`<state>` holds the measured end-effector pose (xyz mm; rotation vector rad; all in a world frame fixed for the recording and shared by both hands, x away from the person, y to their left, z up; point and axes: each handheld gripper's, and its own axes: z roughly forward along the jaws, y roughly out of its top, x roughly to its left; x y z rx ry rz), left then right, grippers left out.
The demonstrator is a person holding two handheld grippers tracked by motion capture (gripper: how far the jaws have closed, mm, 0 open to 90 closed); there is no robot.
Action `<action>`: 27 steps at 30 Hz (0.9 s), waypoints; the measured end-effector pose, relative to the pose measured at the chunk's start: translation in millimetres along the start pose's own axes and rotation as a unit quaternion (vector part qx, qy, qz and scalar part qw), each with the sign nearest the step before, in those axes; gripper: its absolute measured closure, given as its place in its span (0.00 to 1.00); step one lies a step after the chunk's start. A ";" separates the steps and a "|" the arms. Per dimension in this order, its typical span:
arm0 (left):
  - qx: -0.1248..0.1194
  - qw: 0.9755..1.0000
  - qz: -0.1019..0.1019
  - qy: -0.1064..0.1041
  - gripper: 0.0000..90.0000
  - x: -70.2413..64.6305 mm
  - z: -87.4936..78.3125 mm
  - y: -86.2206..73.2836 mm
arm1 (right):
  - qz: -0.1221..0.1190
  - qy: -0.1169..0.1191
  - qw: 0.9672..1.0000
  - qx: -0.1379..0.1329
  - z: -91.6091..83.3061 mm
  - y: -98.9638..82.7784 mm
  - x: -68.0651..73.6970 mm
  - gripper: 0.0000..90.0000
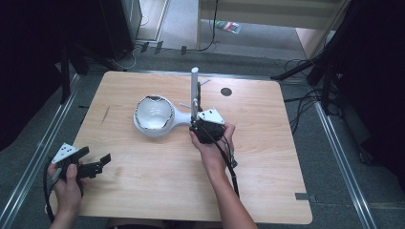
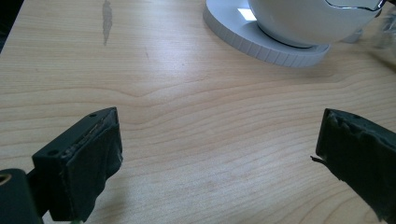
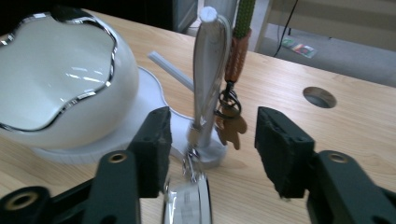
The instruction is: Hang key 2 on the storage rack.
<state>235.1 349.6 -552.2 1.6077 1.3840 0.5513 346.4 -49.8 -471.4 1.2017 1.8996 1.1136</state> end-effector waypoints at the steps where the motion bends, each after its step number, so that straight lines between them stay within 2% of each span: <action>1: 0.000 1.000 -0.001 0.001 0.01 -0.1 0.2 0.0 | -0.001 -0.004 1.000 0.001 -0.8 -0.8 -0.8 0.47; 6: 0.000 1.000 0.000 0.001 0.01 -0.2 0.1 0.0 | 0.024 0.007 1.000 -0.005 -7.5 -2.7 -10.9 0.36; 8: 0.001 1.000 0.000 0.001 0.01 -0.4 0.1 0.0 | 0.025 0.011 1.000 -0.004 -10.5 -3.6 -13.4 0.33; 9: -0.001 1.000 0.000 0.002 0.01 -0.6 0.3 0.0 | 0.024 0.003 1.000 -0.004 -13.9 -5.0 -15.3 0.27; 11: -0.001 1.000 0.000 0.002 0.01 -0.6 0.4 -0.1 | 0.027 0.004 1.000 -0.005 -15.7 -5.8 -16.1 0.24; 12: 0.000 1.000 0.000 0.002 0.01 -0.6 0.4 0.0 | 0.028 0.004 1.000 -0.005 -17.2 -7.0 -17.4 0.19; 14: -0.001 1.000 0.001 0.002 0.01 -0.6 0.4 0.0 | 0.026 -0.006 1.000 -0.005 -19.4 -8.9 -18.6 0.14; 15: -0.001 1.000 0.001 0.002 0.01 -0.7 0.5 0.0 | 0.025 -0.006 1.000 -0.009 -20.9 -10.1 -20.0 0.13; 16: -0.001 1.000 0.001 0.002 0.01 -0.7 0.5 0.0 | 0.029 -0.001 1.000 -0.011 -23.7 -12.3 -22.9 0.07; 17: -0.001 1.000 0.001 0.002 0.01 -0.7 0.5 -0.1 | 0.029 -0.001 1.000 -0.011 -23.7 -12.3 -22.9 0.07; 19: -0.001 1.000 0.001 0.002 0.01 -0.7 0.4 -0.1 | 0.034 0.003 0.999 -0.010 -26.0 -14.7 -25.9 0.00; 22: -0.001 1.000 0.001 0.003 0.01 -0.8 0.4 -0.1 | 0.034 -0.003 0.999 -0.014 -33.1 -21.3 -31.3 0.00; 25: -0.001 1.000 0.001 0.003 0.01 -0.8 0.5 -0.1 | 0.040 0.003 0.999 -0.013 -36.7 -24.6 -35.4 0.00; 27: 0.000 1.000 0.002 0.002 0.01 -0.8 0.3 0.0 | 0.035 0.002 0.999 -0.015 -39.8 -28.4 -39.2 0.00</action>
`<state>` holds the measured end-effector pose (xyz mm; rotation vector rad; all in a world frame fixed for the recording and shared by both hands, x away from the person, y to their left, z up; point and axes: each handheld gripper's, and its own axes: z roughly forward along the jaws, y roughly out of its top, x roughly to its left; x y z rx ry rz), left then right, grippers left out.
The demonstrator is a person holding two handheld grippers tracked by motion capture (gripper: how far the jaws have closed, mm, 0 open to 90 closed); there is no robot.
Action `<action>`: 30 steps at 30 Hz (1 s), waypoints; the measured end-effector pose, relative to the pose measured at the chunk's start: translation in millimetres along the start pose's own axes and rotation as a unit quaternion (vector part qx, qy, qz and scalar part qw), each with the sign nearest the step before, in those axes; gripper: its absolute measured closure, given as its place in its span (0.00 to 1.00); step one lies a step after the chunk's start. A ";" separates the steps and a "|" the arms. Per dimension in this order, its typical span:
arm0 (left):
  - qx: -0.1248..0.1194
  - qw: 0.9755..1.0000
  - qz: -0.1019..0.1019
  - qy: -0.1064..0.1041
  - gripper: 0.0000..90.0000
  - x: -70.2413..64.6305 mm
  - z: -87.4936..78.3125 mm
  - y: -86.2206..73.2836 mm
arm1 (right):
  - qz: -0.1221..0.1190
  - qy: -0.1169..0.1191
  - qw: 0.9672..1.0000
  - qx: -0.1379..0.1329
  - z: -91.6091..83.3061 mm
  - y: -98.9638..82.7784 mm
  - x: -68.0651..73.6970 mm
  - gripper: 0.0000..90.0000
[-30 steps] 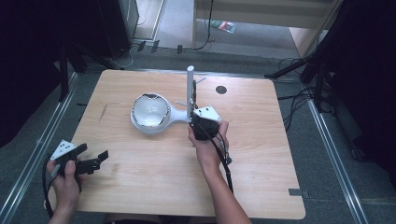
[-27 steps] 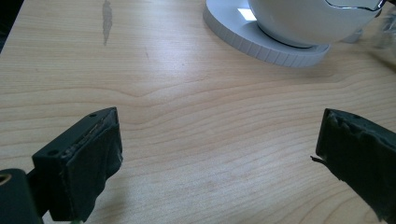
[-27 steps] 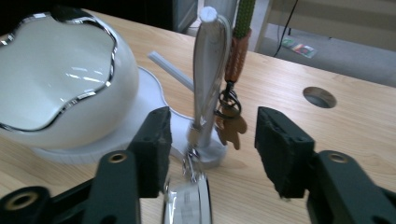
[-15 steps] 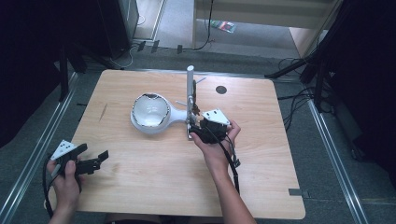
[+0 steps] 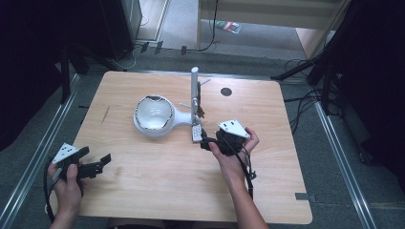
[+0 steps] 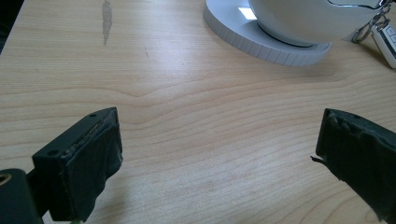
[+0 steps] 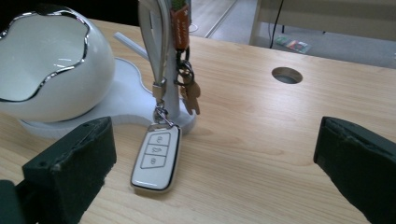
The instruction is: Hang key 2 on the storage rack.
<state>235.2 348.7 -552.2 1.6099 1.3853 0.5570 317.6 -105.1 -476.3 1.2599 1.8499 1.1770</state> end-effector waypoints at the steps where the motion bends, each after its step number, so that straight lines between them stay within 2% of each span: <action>1: 0.000 1.000 0.000 0.000 0.01 0.0 0.1 0.0 | -0.001 -0.002 1.000 -0.001 -1.9 -1.7 -1.9 0.00; 11: 0.001 1.000 0.001 0.001 0.01 -0.1 0.1 0.1 | 0.002 -0.004 1.000 0.002 -14.5 -17.9 -22.2 0.00; 30: 0.002 1.000 0.002 0.002 0.01 -0.7 0.3 0.1 | 0.018 -0.031 0.999 0.017 -31.1 -49.1 -58.0 0.00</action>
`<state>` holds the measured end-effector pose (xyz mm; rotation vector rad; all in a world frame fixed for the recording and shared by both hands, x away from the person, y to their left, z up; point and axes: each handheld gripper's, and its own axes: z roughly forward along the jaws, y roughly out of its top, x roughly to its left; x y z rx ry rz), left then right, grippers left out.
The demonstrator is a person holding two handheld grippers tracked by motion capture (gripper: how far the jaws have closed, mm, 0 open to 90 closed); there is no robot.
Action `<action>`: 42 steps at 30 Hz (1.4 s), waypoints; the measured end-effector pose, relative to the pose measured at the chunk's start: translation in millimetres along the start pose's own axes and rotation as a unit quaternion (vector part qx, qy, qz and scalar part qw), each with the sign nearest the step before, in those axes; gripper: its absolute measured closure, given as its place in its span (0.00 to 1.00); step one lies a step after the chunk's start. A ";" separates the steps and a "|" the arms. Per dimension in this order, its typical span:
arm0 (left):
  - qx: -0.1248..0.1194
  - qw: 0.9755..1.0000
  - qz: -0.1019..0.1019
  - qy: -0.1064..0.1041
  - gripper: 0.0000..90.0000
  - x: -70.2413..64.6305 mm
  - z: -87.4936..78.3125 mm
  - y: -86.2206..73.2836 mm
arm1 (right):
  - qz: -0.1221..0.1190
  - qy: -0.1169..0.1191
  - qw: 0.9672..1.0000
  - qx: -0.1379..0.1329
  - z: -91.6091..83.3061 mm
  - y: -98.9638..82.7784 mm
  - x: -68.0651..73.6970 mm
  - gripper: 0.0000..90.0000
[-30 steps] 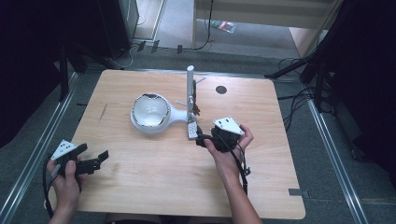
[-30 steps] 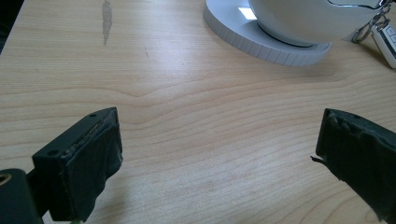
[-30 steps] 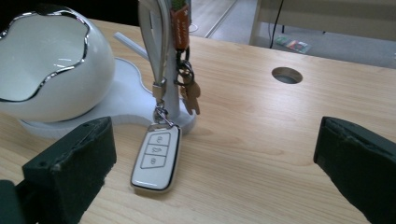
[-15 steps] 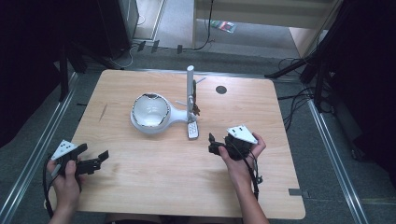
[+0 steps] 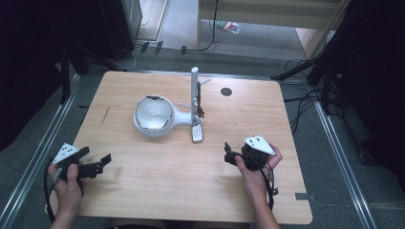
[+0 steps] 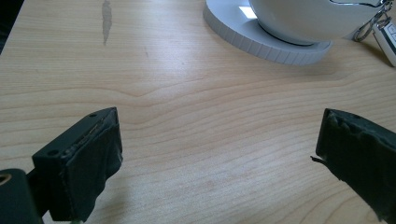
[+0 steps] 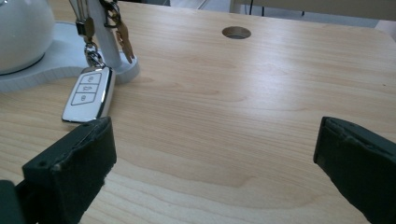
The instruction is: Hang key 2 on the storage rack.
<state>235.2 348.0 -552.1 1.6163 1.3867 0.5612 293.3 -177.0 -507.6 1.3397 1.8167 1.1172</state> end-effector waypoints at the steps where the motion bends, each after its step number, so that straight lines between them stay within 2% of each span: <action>1: 0.000 1.000 0.000 0.000 0.01 0.0 0.0 0.0 | 0.000 -0.002 1.000 0.000 -0.8 -1.2 -1.8 0.00; 17: 0.000 1.000 0.000 0.001 0.01 -0.4 0.2 -0.1 | 0.013 -0.023 1.000 0.002 -17.0 -20.3 -35.7 0.00; 23: 0.000 1.000 0.001 0.001 0.01 -0.5 0.3 0.0 | 0.028 -0.030 0.999 0.003 -24.9 -29.9 -51.4 0.00; 28: 0.001 1.000 0.001 0.001 0.01 -0.5 0.2 0.1 | 0.028 -0.038 0.999 0.003 -30.4 -35.5 -60.5 0.00; 36: 0.002 1.000 0.002 0.001 0.01 -0.6 0.2 0.1 | 0.045 -0.047 0.998 0.007 -39.9 -45.5 -77.8 0.00; 42: 0.002 1.000 0.003 0.001 0.01 -0.7 0.3 0.1 | 0.048 -0.058 0.997 0.009 -46.0 -53.4 -92.9 0.00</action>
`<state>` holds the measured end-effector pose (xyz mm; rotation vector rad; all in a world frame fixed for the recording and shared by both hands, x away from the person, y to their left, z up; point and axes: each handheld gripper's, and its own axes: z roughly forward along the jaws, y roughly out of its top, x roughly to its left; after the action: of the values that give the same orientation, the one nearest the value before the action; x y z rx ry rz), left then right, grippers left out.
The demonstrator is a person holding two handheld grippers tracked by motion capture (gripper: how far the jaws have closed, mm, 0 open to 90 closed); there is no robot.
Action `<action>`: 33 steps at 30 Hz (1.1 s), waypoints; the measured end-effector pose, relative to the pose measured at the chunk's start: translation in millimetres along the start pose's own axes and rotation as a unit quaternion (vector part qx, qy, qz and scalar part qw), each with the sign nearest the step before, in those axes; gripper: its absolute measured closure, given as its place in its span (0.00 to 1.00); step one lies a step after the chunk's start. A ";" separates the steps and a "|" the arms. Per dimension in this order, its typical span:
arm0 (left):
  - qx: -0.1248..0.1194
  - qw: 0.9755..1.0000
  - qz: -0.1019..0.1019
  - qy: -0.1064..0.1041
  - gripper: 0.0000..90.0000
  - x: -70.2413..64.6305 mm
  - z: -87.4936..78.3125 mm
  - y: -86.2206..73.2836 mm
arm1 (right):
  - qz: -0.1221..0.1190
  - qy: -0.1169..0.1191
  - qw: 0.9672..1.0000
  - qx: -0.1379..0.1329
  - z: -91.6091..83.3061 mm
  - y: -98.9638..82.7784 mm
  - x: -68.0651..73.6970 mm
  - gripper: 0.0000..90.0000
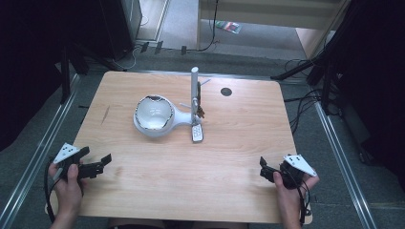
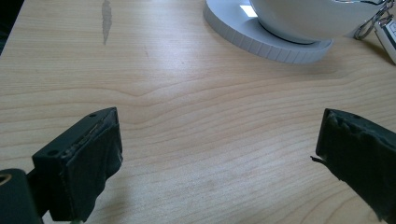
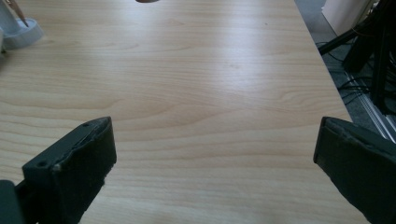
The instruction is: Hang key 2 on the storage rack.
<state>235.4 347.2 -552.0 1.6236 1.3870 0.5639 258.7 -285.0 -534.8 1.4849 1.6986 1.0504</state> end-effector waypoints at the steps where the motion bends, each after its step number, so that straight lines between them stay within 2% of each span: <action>1: 0.000 1.000 0.000 0.000 0.01 0.0 0.0 0.0 | 0.003 -0.001 1.000 0.001 -0.8 -1.1 -2.8 0.00; 16: 0.000 1.000 0.001 0.002 0.01 -0.4 0.1 0.0 | 0.012 -0.009 1.000 0.003 -16.7 -12.0 -30.0 0.00; 20: 0.000 1.000 0.002 0.002 0.01 -0.5 0.1 0.0 | 0.006 -0.007 1.000 0.002 -22.1 -14.6 -30.9 0.00; 23: 0.001 1.000 0.003 0.002 0.01 -0.6 0.2 0.0 | 0.013 0.007 1.000 -0.004 -24.9 -16.6 -32.6 0.00; 26: 0.002 1.000 0.003 0.002 0.01 -0.5 0.3 0.1 | 0.025 0.002 1.000 -0.012 -25.4 -18.8 -33.7 0.00; 30: 0.002 1.000 0.000 -0.001 0.01 0.1 -0.1 0.1 | 0.024 -0.014 1.000 -0.012 -21.7 -19.2 -31.4 0.00; 33: 0.000 1.000 -0.001 -0.002 0.01 0.1 0.0 -0.1 | 0.020 -0.014 1.000 -0.011 -19.8 -19.2 -31.2 0.00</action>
<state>235.4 347.2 -552.1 1.6236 1.3853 0.5588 237.3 -319.7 -543.5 1.5185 1.6388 1.0629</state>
